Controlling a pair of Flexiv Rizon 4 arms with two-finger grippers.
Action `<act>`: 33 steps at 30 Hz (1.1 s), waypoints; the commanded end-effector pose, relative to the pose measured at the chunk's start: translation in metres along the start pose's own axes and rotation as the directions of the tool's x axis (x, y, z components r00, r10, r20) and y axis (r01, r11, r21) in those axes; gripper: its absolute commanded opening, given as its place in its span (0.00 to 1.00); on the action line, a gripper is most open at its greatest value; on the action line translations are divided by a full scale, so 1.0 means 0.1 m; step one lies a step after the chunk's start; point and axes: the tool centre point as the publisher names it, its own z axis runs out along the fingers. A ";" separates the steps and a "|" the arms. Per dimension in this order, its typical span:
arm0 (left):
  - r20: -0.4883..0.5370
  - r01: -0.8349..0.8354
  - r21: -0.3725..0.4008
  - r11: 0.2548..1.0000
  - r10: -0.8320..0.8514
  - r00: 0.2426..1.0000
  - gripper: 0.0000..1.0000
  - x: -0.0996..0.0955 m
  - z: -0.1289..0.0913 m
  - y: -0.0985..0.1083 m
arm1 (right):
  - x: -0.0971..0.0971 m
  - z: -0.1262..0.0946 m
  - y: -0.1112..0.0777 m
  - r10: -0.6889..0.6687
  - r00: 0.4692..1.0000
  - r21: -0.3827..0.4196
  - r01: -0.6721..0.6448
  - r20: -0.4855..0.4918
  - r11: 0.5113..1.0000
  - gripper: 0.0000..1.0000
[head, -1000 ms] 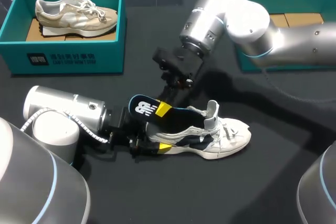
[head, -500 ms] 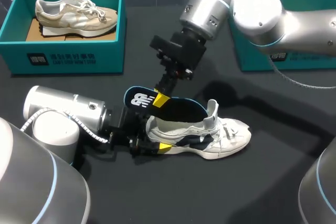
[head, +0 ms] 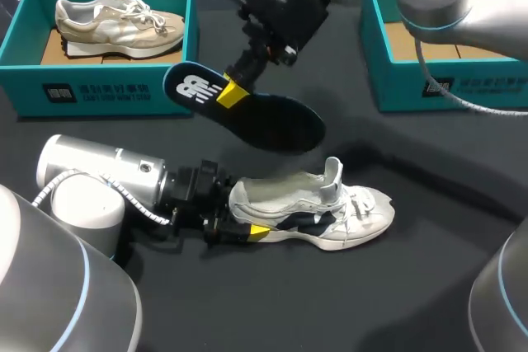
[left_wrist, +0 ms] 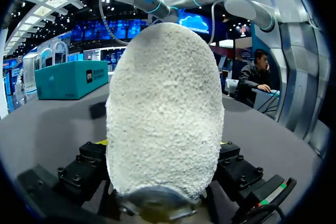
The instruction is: Take the shoe out of the shoebox, open the shoe tongue, remove and reinsert the insole, then place the shoe into the shoebox
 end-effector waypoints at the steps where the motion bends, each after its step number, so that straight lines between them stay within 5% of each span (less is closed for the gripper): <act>1: 0.001 0.000 -0.002 1.000 0.000 1.000 0.00 0.01 0.02 0.02 | 0.27 -0.03 -0.03 0.003 0.991 -0.003 -0.002 0.132 1.000 0.00; 8: 0.001 0.000 -0.002 1.000 0.000 1.000 0.00 0.01 0.02 0.02 | 0.29 -0.10 0.01 -0.004 0.993 -0.055 0.010 0.117 0.998 0.00; 12: 0.001 0.000 -0.002 1.000 0.000 1.000 0.00 0.01 0.02 0.02 | 0.45 -0.23 -0.02 0.013 0.990 -0.210 0.017 0.141 0.977 0.00; 20: 0.001 0.000 -0.002 1.000 0.000 1.000 0.00 0.01 0.02 0.02 | 0.88 -0.36 0.03 -0.011 0.975 -0.399 0.101 0.222 0.911 0.00; 33: 0.001 0.000 -0.002 1.000 0.000 1.000 0.00 0.01 0.02 0.02 | 0.88 -0.36 0.03 -0.011 0.975 -0.399 0.101 0.222 0.911 0.00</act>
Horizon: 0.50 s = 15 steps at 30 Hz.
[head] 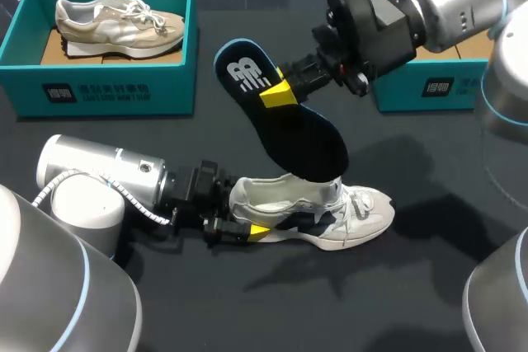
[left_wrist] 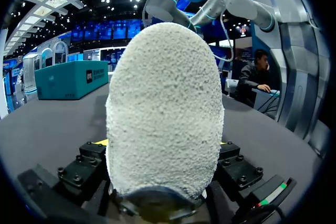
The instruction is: Take the shoe out of the shoebox, open the shoe tongue, remove and reinsert the insole, then place the shoe into the shoebox
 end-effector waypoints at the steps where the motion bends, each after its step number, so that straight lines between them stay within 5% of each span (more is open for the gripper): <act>1: 0.001 0.000 -0.002 1.000 0.000 1.000 0.00 0.02 0.02 0.02 | 0.06 0.00 -0.07 0.018 0.999 -0.062 -0.015 0.040 0.998 0.00; 15: 0.001 0.000 -0.002 1.000 0.000 1.000 0.00 0.02 0.02 0.02 | 0.46 -0.20 -0.24 0.171 0.974 -0.278 -0.126 0.145 0.952 0.00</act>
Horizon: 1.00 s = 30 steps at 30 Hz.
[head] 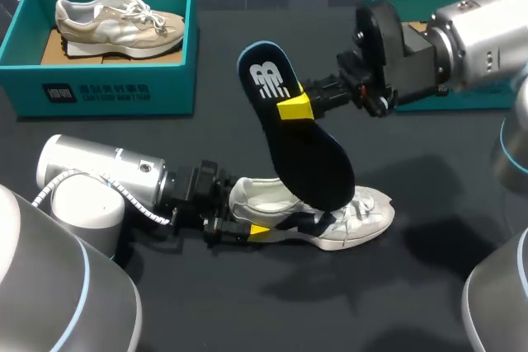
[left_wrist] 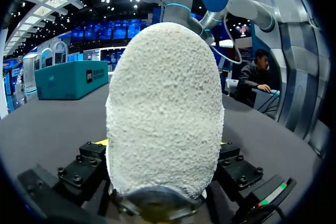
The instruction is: Take the shoe out of the shoebox, open the shoe tongue, remove and reinsert the insole, then place the shoe into the shoebox
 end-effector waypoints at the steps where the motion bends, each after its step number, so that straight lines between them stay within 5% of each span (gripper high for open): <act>1: 0.001 0.000 -0.002 1.000 0.000 1.000 0.00 0.02 0.02 0.02 | 0.24 -0.13 -0.13 0.020 0.992 -0.130 -0.004 0.121 0.991 0.00; 29: 0.001 0.000 -0.002 1.000 0.000 1.000 0.00 0.02 0.02 0.02 | 0.44 -0.30 -0.26 0.147 0.974 -0.213 -0.109 0.172 0.971 0.00; 30: 0.001 0.000 -0.002 1.000 0.000 1.000 0.13 0.02 0.02 0.02 | 0.44 -0.30 -0.26 0.147 0.974 -0.213 -0.109 0.172 0.971 0.00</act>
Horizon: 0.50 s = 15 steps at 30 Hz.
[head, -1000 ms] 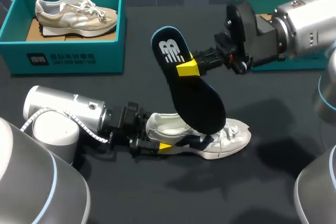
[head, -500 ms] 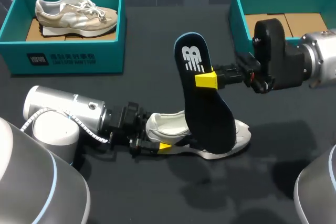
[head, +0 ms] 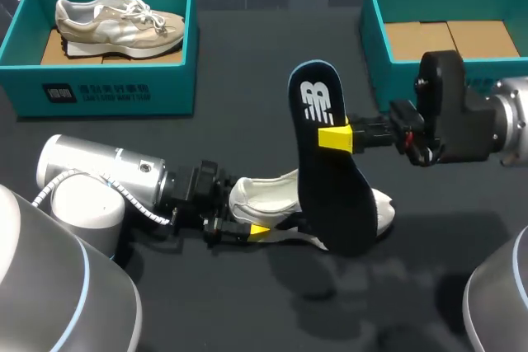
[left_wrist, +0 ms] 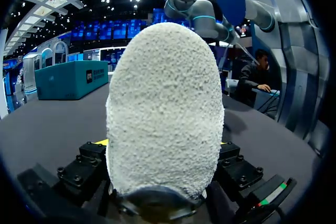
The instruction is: Take the shoe out of the shoebox, open the shoe tongue, remove and reinsert the insole, then place the shoe into the shoebox
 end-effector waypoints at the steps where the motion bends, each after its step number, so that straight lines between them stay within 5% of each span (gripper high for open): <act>1: -0.001 -0.002 -0.006 1.000 0.002 1.000 0.40 0.02 0.02 0.02 | 0.06 -0.03 -0.05 0.001 1.000 -0.011 -0.001 0.022 1.000 0.00; 2: -0.004 -0.003 -0.010 1.000 0.003 1.000 0.89 0.02 0.01 0.01 | 0.06 -0.03 -0.05 0.001 1.000 -0.011 -0.001 0.022 1.000 0.00; 3: -0.004 -0.007 -0.014 1.000 0.007 1.000 1.00 0.03 0.00 0.00 | 0.06 -0.03 -0.05 0.001 1.000 -0.011 -0.001 0.022 1.000 0.00; 15: 0.053 -0.007 -0.101 0.995 0.013 0.999 1.00 0.02 -0.14 -0.04 | 0.06 -0.03 -0.05 0.001 1.000 -0.011 -0.001 0.022 1.000 0.00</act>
